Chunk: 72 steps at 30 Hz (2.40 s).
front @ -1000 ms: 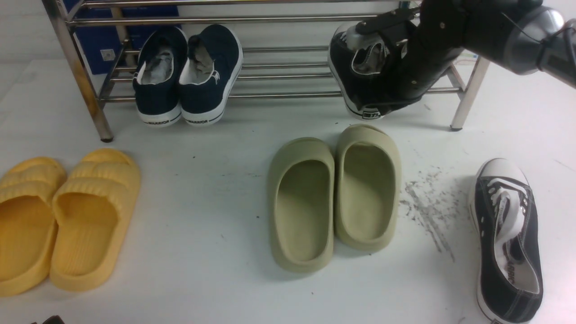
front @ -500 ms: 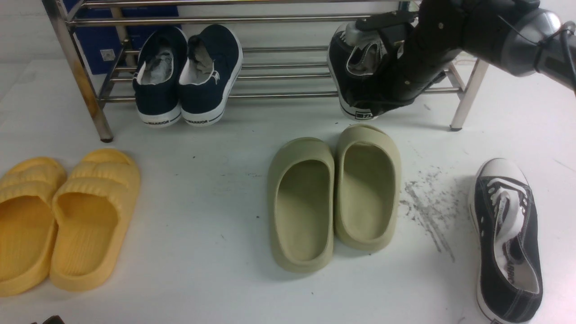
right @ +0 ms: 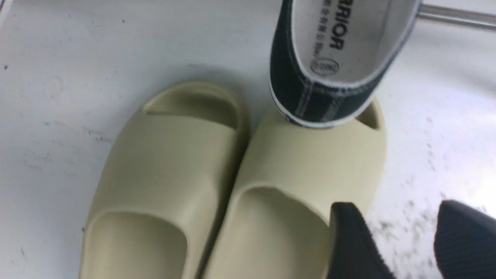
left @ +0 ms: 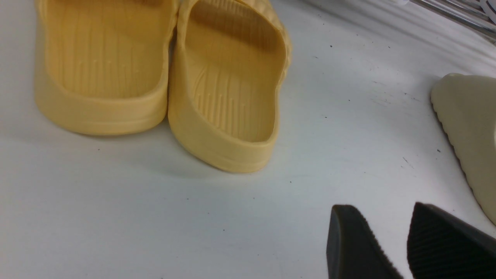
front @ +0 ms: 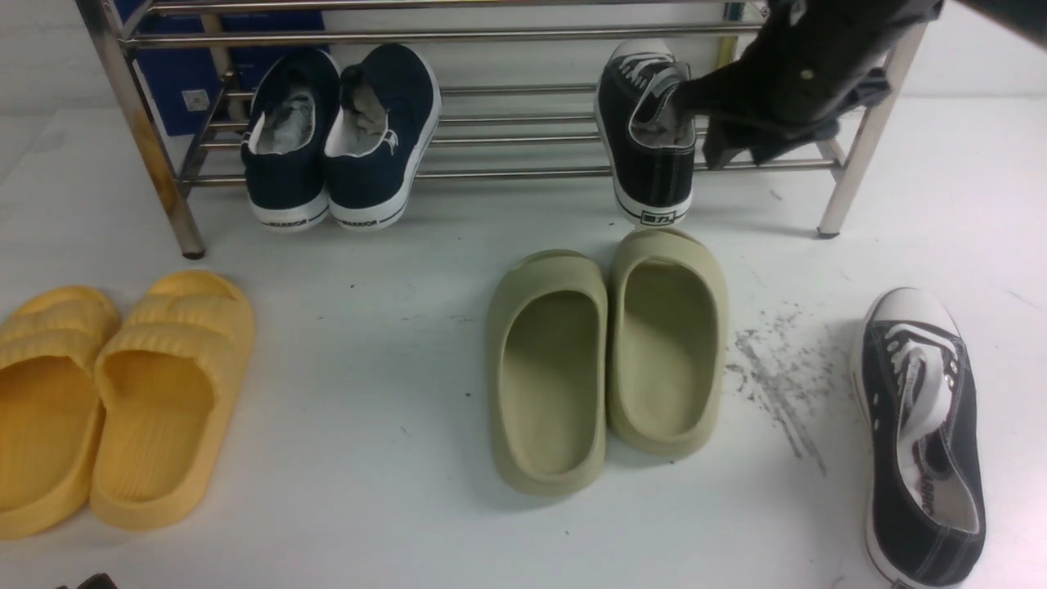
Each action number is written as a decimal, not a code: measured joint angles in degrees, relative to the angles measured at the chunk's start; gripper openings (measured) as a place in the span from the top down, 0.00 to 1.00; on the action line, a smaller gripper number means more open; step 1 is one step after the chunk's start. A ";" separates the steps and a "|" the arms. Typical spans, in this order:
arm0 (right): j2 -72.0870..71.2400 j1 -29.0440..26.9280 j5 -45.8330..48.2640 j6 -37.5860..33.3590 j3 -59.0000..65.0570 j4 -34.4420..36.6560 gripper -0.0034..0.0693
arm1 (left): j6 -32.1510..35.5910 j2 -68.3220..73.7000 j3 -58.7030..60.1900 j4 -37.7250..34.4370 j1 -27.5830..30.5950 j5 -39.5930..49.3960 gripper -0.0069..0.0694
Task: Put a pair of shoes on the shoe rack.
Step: Use the right arm to put a shoe into the shoe rack, then use the right arm to grab the shoe closest to it, then use the right arm to put a shoe into the shoe rack
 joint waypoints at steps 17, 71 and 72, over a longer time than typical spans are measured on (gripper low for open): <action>-32.81 1.66 0.97 18.86 49.53 -8.11 0.34 | 0.00 0.00 0.00 0.00 0.00 0.00 0.60; -22.60 -9.17 -37.08 22.48 52.49 -15.39 0.94 | 0.00 0.00 0.00 0.00 0.00 0.00 0.60; -21.38 -9.17 -37.08 22.17 51.02 -14.76 0.94 | 0.00 0.00 0.00 0.00 0.00 0.00 0.60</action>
